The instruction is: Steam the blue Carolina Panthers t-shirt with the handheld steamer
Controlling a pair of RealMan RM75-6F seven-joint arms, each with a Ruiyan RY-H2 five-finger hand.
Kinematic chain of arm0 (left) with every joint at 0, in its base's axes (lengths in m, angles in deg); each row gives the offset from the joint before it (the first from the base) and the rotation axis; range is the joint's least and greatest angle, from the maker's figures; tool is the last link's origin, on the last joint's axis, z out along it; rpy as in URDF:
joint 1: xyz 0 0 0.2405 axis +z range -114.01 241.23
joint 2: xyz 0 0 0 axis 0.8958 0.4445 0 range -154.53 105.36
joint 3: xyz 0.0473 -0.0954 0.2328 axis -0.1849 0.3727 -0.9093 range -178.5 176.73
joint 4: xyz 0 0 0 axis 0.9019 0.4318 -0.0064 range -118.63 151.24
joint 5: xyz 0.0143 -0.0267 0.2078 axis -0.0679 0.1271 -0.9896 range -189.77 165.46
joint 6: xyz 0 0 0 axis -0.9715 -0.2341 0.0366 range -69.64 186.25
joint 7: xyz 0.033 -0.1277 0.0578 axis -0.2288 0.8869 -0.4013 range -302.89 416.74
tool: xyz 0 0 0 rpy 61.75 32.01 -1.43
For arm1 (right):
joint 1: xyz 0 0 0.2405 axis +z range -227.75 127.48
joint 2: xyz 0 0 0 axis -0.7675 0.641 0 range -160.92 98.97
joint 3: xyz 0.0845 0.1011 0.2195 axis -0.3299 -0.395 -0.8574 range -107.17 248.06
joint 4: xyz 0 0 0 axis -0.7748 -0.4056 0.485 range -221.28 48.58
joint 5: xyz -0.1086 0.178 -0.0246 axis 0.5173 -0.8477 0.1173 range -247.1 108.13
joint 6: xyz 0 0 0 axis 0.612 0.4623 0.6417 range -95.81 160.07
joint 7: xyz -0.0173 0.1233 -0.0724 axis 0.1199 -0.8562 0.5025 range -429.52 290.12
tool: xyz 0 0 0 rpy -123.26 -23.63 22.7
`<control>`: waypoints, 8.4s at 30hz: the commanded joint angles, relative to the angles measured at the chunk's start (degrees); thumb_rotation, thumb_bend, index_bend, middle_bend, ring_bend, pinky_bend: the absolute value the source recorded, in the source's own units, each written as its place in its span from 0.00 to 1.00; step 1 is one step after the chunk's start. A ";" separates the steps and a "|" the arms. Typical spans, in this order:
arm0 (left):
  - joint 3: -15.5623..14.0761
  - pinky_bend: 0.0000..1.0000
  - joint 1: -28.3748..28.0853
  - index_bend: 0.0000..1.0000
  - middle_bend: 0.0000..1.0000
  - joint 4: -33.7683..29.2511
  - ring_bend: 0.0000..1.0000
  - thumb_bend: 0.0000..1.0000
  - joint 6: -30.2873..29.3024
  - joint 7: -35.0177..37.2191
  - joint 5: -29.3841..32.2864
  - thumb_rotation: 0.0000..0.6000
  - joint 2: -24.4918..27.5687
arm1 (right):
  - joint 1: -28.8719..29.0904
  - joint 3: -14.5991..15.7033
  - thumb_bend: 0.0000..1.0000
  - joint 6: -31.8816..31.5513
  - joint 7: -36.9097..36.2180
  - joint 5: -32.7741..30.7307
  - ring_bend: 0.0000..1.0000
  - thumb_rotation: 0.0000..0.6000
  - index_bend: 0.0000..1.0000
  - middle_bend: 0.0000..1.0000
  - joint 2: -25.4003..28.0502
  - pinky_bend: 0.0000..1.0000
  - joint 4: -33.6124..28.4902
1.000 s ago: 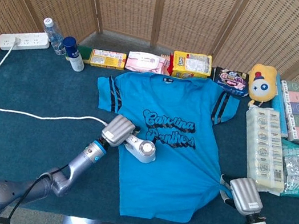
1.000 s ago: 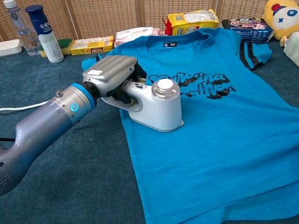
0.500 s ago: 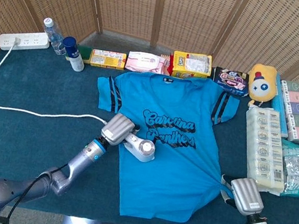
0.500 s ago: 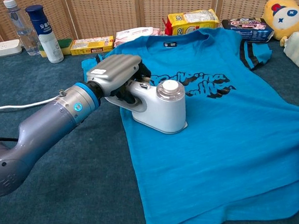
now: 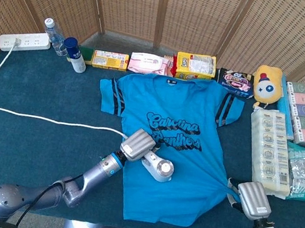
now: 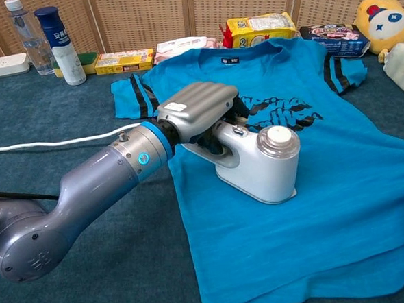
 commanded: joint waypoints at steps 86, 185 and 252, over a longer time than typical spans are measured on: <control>1.88 0.79 -2.76 0.77 0.80 14.58 0.72 0.32 2.54 1.44 3.80 1.00 1.05 | 2.28 2.17 0.52 3.04 5.22 3.34 0.76 1.00 0.71 0.69 -0.23 0.83 -10.15; 1.04 0.79 0.15 0.77 0.80 -0.98 0.72 0.32 -0.90 -0.69 2.46 1.00 7.69 | 2.11 2.23 0.52 4.22 6.54 2.29 0.76 1.00 0.71 0.69 -0.01 0.83 -11.52; 9.86 0.79 -11.13 0.77 0.81 21.91 0.72 0.31 8.20 -9.39 16.50 1.00 -8.11 | 1.26 2.05 0.52 3.67 4.46 1.51 0.77 1.00 0.71 0.69 1.83 0.84 -10.73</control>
